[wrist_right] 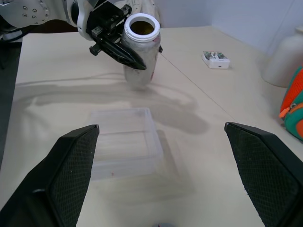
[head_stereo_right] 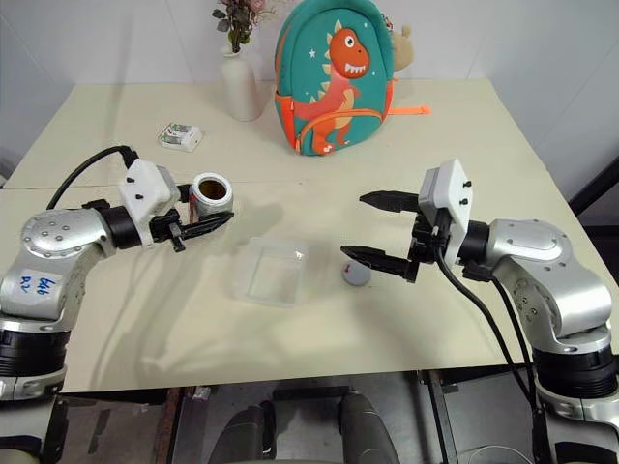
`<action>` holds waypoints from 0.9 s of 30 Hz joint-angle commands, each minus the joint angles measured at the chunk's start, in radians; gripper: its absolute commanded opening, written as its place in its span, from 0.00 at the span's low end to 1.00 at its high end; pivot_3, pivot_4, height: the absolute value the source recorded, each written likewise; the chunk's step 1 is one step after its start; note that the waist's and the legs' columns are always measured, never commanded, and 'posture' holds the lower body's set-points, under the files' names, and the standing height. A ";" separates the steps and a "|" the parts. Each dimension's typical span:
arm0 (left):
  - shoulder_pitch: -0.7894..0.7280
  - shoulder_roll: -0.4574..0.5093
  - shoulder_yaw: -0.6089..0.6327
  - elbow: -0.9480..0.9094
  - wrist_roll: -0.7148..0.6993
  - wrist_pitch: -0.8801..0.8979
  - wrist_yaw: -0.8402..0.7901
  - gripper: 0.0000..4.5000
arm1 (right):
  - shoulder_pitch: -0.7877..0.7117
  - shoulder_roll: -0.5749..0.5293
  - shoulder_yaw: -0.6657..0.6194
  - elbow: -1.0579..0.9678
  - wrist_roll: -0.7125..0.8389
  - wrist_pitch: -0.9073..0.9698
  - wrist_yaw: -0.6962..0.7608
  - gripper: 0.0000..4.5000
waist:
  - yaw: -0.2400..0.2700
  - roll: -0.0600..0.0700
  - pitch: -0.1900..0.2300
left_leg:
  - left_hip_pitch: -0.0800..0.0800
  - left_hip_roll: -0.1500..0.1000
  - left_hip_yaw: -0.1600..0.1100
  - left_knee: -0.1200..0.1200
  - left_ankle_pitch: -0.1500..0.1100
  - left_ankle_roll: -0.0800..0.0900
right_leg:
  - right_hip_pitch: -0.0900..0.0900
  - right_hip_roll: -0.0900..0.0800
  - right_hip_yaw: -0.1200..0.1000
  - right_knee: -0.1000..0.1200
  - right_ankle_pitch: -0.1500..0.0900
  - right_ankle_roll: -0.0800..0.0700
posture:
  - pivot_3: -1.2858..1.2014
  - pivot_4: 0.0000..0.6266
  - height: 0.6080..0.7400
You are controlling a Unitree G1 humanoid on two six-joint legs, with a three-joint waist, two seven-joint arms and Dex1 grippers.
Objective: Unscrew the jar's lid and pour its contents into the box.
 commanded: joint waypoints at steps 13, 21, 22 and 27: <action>-0.038 0.197 -0.311 0.053 1.357 -0.754 1.114 0.44 | -0.037 0.093 -0.014 0.043 -0.006 -0.032 -0.093 0.99 | -0.001 0.000 0.000 | 0.001 -0.001 0.009 0.000 -0.001 0.002 | -0.002 -0.001 0.009 -0.001 0.002 0.004 | 0.52 0.24 1.00; -0.119 0.082 -0.385 0.131 1.576 -0.638 1.257 0.44 | -0.040 0.165 -0.015 0.035 0.005 -0.025 -0.161 0.99 | 0.006 0.000 0.000 | 0.000 -0.001 0.010 0.003 0.000 0.003 | -0.002 -0.001 0.009 0.001 0.004 0.005 | 0.52 0.24 1.00; -0.120 0.082 -0.386 0.134 1.585 -0.631 1.269 0.44 | -0.039 0.172 -0.018 0.031 0.010 -0.022 -0.169 0.99 | 0.005 0.000 0.000 | 0.000 -0.001 0.010 0.003 -0.001 0.003 | -0.002 -0.001 0.009 0.001 0.004 0.006 | 0.52 0.24 1.00; -0.115 0.077 -0.376 0.143 1.563 -0.624 1.267 0.44 | -0.047 0.186 -0.036 0.043 0.018 -0.026 -0.187 0.99 | -0.001 0.000 0.000 | 0.001 -0.001 0.010 0.003 -0.001 0.003 | -0.002 -0.001 0.009 0.001 0.004 0.006 | 0.52 0.24 1.00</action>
